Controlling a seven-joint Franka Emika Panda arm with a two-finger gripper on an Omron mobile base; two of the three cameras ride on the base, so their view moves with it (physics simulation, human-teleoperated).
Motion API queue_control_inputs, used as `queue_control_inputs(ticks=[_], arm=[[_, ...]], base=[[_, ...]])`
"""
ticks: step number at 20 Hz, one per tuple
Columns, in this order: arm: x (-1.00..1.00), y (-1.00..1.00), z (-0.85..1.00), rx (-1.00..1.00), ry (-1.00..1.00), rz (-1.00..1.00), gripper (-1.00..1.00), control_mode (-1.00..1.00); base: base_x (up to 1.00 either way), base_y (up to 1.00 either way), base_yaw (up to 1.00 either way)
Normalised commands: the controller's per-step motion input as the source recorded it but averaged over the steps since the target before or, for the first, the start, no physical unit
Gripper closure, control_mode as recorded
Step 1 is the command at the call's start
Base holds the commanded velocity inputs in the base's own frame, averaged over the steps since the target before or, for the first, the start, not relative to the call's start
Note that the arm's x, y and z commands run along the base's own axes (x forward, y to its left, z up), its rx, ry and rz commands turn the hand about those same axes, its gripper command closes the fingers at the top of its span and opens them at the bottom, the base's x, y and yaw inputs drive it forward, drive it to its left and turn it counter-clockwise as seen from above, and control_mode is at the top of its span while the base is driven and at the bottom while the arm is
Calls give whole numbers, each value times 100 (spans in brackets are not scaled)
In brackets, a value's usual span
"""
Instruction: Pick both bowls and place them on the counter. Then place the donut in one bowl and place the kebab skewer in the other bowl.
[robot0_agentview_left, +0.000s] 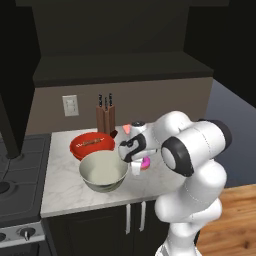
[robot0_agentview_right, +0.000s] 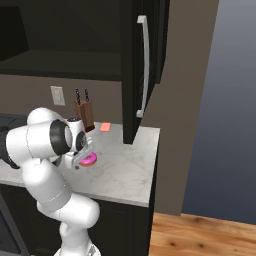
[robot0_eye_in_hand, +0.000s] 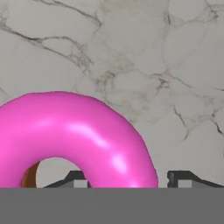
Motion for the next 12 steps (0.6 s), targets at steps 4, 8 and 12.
queue_control_inputs(ticks=[4, 8, 12], arm=[[-13, 4, -19, 0, -11, -12, 100, -100], [-16, 9, -1, 0, -10, -12, 100, -100], [-21, 6, 14, 0, -2, -11, 100, -100]], base=[[0, 0, 0], [0, 0, 0], [0, 0, 0]])
